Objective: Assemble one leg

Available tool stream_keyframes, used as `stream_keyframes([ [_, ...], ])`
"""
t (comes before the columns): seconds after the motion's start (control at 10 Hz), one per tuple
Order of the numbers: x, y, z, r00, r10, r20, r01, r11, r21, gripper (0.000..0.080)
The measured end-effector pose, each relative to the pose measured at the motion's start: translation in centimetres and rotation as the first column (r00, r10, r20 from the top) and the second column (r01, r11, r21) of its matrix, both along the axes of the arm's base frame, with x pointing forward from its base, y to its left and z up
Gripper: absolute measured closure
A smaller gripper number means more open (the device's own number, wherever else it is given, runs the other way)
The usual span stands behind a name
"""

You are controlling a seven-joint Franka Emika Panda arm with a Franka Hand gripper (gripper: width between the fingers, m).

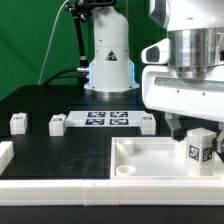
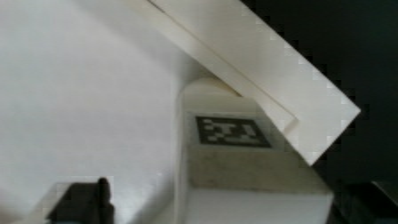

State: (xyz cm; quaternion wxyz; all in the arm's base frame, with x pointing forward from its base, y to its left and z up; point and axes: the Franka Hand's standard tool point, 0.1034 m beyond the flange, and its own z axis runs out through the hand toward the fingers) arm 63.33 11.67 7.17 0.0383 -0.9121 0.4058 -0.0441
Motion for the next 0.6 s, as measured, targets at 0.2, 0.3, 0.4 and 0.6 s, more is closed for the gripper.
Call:
stream_keyframes([
  [0.2,0.03,-0.09,0.01,0.983,0.185,0.005,-0.185,0.982,-0.022,0.0163],
  [0.3,0.06,-0.12,0.03,0.963,0.270,0.006,-0.270,0.962,-0.032,0.0152],
  [0.4,0.09,0.03,0.08,0.945,0.328,0.007,-0.328,0.944,-0.040,0.0152],
  [0.6,0.10,-0.03,0.08,0.880,0.474,0.002,-0.473,0.879,-0.063,0.0151],
])
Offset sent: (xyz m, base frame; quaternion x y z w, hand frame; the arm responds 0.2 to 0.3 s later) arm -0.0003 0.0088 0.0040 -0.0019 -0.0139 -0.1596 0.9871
